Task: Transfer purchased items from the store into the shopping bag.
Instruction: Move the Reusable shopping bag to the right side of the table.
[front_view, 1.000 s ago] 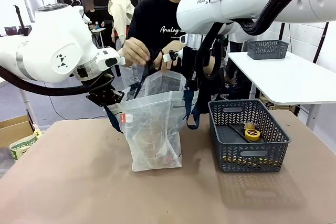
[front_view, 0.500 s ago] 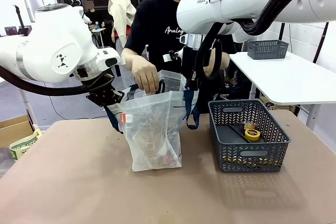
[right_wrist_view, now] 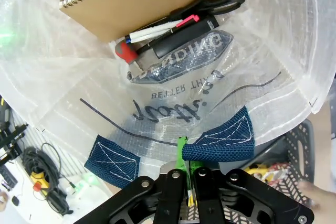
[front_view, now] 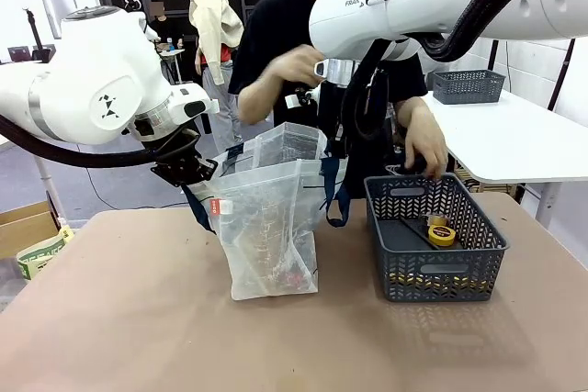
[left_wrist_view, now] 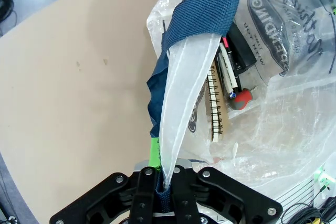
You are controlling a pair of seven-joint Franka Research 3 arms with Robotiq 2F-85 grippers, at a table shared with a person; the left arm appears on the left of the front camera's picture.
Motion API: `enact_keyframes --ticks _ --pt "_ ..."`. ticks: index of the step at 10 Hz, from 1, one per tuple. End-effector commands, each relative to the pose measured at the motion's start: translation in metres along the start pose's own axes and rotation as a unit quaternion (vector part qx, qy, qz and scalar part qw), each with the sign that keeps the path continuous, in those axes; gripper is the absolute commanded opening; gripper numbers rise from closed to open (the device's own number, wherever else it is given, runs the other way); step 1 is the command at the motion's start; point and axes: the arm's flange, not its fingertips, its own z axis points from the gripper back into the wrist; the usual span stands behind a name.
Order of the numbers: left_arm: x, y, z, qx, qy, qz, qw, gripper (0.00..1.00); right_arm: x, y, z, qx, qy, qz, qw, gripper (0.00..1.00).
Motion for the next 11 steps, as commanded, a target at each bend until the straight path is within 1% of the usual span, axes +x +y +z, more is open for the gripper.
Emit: enact_keyframes --ticks 1,11 --pt "0.0002 0.0005 0.0008 0.003 -0.002 -0.002 1.0 0.0 -0.0007 -0.0003 -0.0006 0.0 0.001 -0.002 1.0 0.0" --pt "0.0002 0.0005 0.0008 0.003 -0.002 -0.002 1.0 0.0 -0.0007 -0.0003 -0.0006 0.0 0.001 -0.002 1.0 0.0"
